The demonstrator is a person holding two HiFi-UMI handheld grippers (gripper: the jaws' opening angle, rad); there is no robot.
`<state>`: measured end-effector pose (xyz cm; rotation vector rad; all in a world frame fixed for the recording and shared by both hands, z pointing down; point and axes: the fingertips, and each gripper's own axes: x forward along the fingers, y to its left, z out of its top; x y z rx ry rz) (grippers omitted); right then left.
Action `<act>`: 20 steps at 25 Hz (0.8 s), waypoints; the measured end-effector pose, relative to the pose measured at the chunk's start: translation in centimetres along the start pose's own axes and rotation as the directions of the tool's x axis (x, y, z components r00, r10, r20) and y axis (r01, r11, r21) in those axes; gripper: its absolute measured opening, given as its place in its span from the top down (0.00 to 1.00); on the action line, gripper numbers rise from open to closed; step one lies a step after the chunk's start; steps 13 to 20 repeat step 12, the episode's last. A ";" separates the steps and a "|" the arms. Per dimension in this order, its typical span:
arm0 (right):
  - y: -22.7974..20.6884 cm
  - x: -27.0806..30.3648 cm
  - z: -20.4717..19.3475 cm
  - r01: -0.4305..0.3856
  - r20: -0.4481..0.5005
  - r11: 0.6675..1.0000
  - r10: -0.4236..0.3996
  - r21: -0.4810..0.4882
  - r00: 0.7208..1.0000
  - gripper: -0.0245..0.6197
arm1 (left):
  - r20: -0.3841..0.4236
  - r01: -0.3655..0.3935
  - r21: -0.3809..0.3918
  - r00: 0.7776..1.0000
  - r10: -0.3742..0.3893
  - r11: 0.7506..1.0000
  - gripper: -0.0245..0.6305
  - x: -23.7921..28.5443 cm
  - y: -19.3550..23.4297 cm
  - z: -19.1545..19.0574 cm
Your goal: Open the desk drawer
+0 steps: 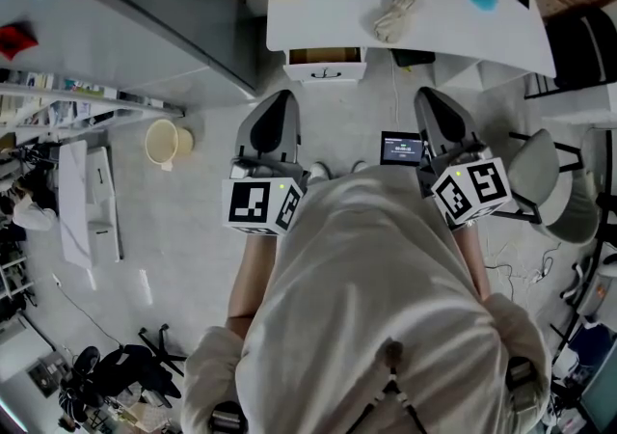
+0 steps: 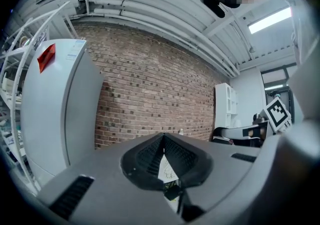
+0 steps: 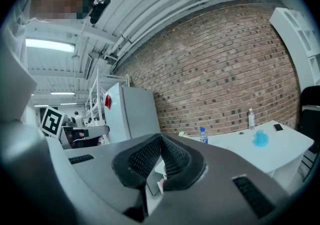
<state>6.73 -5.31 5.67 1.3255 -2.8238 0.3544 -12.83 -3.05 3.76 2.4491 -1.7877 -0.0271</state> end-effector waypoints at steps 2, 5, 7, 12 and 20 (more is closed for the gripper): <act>-0.4 0.1 0.0 -0.003 -0.005 1.000 0.003 0.004 1.000 0.92 | -0.004 -0.005 -0.001 1.000 0.005 1.000 0.95 0.4 -0.1 -0.1; -1.2 0.5 0.1 -0.010 -0.014 1.000 0.010 0.009 1.000 0.92 | -0.011 -0.011 -0.005 1.000 0.011 1.000 0.95 1.1 -0.4 -0.2; -1.8 0.5 0.2 -0.015 -0.019 1.000 0.016 0.008 1.000 0.92 | -0.014 -0.017 -0.009 1.000 0.017 1.000 0.95 1.6 -0.7 -0.3; -3.3 0.4 0.6 -0.026 -0.021 1.000 0.026 0.004 0.999 0.92 | -0.016 -0.028 -0.009 0.999 0.028 1.000 0.95 2.7 -1.7 -0.4; -3.3 0.4 0.6 -0.026 -0.021 1.000 0.026 0.004 0.999 0.92 | -0.016 -0.028 -0.009 0.999 0.028 1.000 0.95 2.7 -1.7 -0.4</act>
